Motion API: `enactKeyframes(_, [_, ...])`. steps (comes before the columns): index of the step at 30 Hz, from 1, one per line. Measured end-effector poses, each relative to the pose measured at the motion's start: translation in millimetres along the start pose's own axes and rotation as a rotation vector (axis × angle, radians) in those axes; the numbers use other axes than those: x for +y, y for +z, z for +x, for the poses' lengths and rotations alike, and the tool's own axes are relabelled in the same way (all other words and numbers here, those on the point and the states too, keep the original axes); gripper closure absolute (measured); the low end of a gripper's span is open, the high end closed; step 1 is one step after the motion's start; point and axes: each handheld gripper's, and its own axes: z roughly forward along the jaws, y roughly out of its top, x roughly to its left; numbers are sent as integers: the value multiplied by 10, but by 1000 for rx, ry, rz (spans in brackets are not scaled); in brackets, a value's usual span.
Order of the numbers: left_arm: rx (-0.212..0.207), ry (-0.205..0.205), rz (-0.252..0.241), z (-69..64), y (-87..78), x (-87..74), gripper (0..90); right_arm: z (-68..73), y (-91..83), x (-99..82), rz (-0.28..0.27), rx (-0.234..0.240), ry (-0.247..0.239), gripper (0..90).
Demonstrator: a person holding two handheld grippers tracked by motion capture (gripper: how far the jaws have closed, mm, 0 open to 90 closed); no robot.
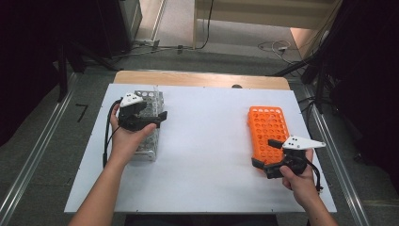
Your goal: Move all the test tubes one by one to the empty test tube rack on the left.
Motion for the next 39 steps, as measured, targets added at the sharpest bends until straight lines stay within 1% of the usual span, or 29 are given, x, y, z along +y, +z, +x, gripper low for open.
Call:
enactKeyframes(1, [-9,0,0,-16,-17,-12,51,-18,-2,7,-4,-5,7,0])
enactKeyframes(3, [-11,-4,-2,-48,-53,-40,36,-48,-2,21,-12,-16,19,0])
enactKeyframes(5, [-27,4,-1,-76,-87,-71,0,-83,-3,36,-18,-24,28,0])
enactKeyframes(12, [-56,9,-7,-190,-186,-188,0,-214,20,74,-22,-71,56,0])
enactKeyframes(14, [-55,23,-3,-228,-204,-214,0,-250,24,90,-20,-81,65,0])
enactKeyframes(18, [-70,28,-12,-303,-249,-247,0,-317,30,124,-28,-100,83,0])
enactKeyframes(21, [-84,17,-32,-355,-282,-274,0,-372,51,152,-29,-113,83,0])
enactKeyframes(22, [-89,12,-37,-372,-288,-285,0,-394,60,162,-30,-118,84,0])
enactKeyframes(25, [-100,22,-30,-441,-295,-311,0,-461,92,186,-30,-122,94,12])
enactKeyframes(27, [-120,18,-32,-483,-305,-331,0,-499,123,195,-23,-134,99,15])
enactKeyframes(29, [-150,-1,-42,-515,-322,-343,0,-544,166,199,-18,-136,109,25])
enactKeyframes(32, [-159,13,-47,-575,-355,-338,0,-605,250,211,4,-142,128,39])
enactKeyframes(33, [-162,17,-51,-588,-365,-336,0,-622,281,218,17,-152,140,51])
enactKeyframes(34, [-161,17,-53,-601,-374,-335,0,-634,307,223,24,-173,144,84])
enactKeyframes(35, [-162,20,-54,-609,-381,-335,0,-643,328,228,25,-195,153,141])
enactKeyframes(39, [-162,28,-53,-627,-390,-341,0,-704,402,258,43,-251,196,285])
